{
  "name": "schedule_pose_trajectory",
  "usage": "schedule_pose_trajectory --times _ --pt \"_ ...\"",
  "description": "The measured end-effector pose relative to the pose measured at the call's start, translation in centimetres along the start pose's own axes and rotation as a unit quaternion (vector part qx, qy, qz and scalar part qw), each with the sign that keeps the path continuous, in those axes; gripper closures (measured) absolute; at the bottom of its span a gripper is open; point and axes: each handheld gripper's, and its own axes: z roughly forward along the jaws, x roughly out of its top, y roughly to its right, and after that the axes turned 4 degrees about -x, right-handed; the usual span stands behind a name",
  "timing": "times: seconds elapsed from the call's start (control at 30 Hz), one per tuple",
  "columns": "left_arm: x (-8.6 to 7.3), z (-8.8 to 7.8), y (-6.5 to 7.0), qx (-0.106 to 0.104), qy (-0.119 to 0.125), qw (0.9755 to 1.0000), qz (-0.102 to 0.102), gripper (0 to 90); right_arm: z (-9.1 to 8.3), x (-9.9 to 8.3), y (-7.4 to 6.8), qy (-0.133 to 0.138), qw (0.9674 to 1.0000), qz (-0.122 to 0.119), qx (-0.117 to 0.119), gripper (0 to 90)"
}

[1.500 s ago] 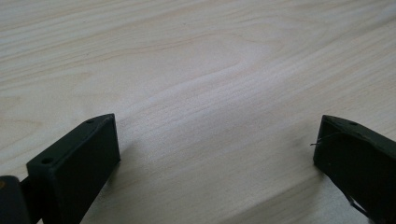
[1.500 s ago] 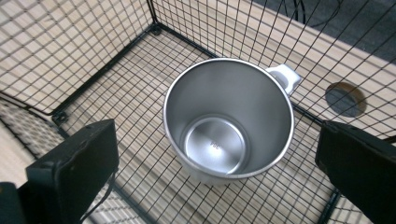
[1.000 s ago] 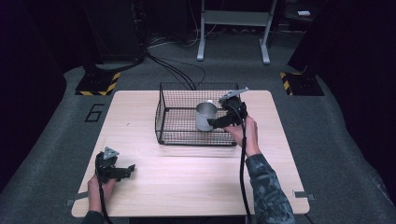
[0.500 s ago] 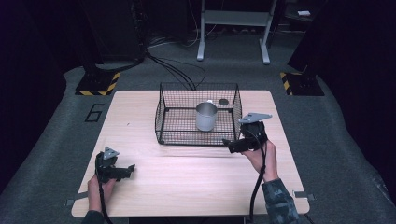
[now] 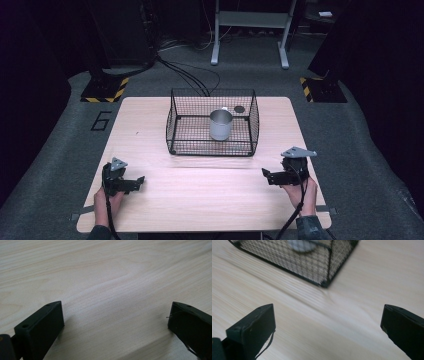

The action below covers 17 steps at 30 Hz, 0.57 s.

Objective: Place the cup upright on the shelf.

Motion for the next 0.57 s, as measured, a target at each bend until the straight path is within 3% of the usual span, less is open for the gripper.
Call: schedule_pose_trajectory --times 0.27,0.57 --pt "0.0 0.1 0.0 0.000 0.004 1.0000 -0.001 0.2 2.3 -5.8 2.9 -0.037 0.9977 0.049 -0.030 0.0" --pt "0.0 0.1 0.0 0.000 0.004 1.0000 -0.001 0.2 4.0 -8.1 3.9 -0.045 0.9965 0.048 -0.052 0.0"
